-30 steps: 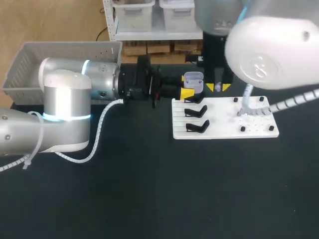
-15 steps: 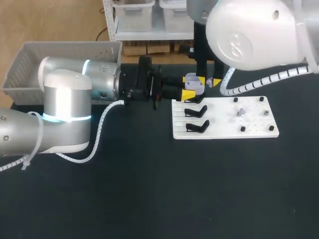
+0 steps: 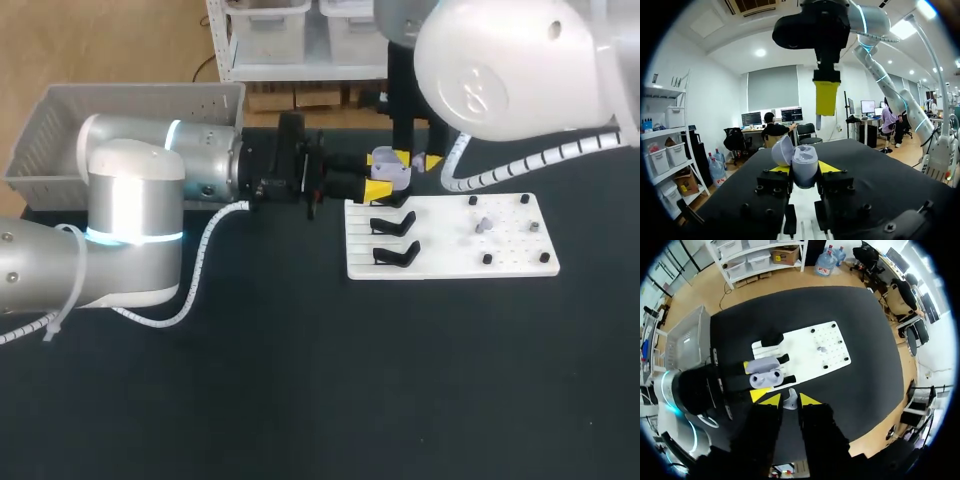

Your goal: Pick up each earbud case from the left stands, insert the matching earbuds, close the lid, and place the case in the box.

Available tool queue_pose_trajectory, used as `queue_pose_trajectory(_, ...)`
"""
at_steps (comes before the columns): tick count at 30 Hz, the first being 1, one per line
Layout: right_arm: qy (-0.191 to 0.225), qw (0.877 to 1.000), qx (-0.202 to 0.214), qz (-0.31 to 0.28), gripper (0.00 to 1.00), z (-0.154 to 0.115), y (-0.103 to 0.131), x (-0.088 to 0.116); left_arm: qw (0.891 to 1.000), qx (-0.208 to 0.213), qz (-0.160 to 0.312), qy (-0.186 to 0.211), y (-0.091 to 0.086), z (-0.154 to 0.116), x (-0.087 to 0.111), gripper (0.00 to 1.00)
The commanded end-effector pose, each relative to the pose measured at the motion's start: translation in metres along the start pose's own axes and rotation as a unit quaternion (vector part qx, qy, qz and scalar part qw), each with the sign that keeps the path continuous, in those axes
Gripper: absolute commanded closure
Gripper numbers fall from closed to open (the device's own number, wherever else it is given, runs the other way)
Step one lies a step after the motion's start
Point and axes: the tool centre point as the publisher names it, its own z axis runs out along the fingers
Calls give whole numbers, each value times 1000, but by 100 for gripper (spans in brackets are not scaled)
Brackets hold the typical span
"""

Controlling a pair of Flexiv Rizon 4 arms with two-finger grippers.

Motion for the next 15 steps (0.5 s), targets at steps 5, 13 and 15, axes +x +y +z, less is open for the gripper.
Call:
queue_pose_trajectory(5, -15, 996, 15, 87, 100, -6, 15, 0, 1000, -4, 1, 0, -2, 0, 0, 100)
queue_pose_trajectory(13, 20, 988, 21, 149, 100, 1, 24, -5, 1000, -4, 1, 0, -2, 0, 0, 100)
queue_pose_trajectory(15, 25, 987, 17, 159, 100, 1, 25, -6, 1000, -4, 1, 0, -2, 0, 0, 100)
